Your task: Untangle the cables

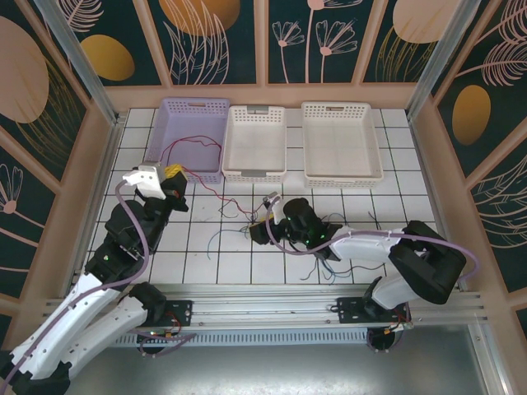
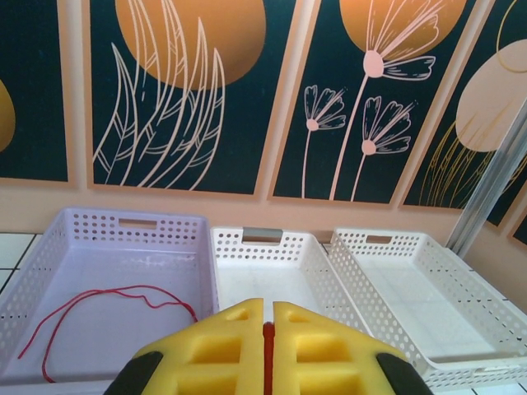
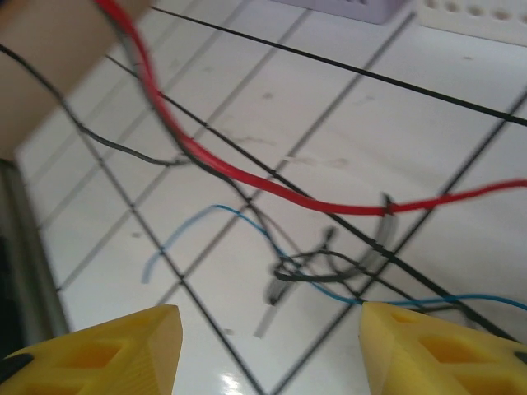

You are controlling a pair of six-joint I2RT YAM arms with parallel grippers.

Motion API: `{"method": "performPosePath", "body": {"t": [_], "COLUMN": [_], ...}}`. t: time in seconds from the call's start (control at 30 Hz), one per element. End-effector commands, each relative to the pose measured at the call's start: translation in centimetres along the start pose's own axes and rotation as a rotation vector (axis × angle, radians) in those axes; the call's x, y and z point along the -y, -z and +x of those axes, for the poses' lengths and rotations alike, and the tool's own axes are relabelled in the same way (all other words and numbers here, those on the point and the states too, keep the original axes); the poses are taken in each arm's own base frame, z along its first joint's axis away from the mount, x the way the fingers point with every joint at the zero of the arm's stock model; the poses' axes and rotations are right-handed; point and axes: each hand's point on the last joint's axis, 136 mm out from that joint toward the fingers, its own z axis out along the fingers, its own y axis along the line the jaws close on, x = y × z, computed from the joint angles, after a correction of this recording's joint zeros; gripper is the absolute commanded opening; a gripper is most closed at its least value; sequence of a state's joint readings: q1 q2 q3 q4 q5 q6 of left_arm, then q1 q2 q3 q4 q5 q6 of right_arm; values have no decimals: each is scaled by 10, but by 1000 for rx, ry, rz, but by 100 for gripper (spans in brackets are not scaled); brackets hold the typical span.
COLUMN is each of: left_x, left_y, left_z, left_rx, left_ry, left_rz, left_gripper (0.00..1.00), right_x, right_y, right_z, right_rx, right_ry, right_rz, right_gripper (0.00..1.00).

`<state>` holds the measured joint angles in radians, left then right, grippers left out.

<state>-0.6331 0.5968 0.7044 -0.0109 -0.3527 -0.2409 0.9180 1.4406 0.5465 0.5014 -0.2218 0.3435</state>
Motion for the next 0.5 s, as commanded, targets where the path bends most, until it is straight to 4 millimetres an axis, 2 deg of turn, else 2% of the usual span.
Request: {"method": "performPosePath", "body": {"t": [0.0, 0.07, 0.3, 0.47], "left_x": [-4, -3, -4, -3], "left_y": [0, 0, 1, 0], "left_z": [-5, -4, -5, -3], "left_rx": [29, 27, 29, 25], "left_ry": [21, 22, 24, 22], "left_rz": [-19, -15, -17, -12], "left_gripper": [0, 0, 0, 0], "right_x": [-37, -36, -26, -16], "right_y": [10, 6, -30, -38], "right_z": [-26, -26, -13, -26], "right_rx": [119, 117, 39, 87], "right_ry": [-56, -74, -94, -92], "right_rz": [-195, -190, -115, -42], "right_gripper": [61, 61, 61, 61]}}
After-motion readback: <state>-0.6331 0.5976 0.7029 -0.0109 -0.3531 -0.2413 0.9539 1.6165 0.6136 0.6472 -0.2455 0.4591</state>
